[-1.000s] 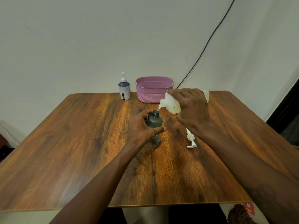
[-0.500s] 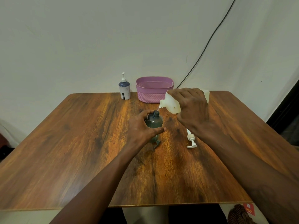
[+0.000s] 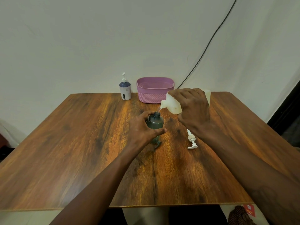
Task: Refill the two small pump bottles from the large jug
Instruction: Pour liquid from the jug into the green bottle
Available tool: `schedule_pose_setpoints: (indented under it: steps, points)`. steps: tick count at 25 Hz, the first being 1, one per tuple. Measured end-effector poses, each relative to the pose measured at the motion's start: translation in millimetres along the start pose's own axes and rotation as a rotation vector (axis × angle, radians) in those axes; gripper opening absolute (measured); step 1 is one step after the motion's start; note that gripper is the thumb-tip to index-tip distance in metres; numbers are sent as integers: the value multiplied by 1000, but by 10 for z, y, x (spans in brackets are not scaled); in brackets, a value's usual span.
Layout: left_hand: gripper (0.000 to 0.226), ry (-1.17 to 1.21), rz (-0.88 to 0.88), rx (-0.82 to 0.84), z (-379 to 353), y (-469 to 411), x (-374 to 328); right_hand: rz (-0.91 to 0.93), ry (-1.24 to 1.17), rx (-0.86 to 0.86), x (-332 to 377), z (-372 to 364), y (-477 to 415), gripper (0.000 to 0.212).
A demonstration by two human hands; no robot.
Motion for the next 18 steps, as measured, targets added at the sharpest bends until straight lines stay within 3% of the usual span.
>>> schedule_pose_setpoints:
  steps: [18]
  points:
    - [81, 0, -26, 2, -22, -10, 3, -18, 15, 34, -32, -37, 20, 82]
Point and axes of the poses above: each hand's wrist, its own y-axis away from the middle knuckle, its own z-axis out of the back of the hand, x = y × z, the point moved 5 cm from there along -y, towards the middle knuckle, and after that the axes turned 6 degrees about x, right-handed, at the moved point
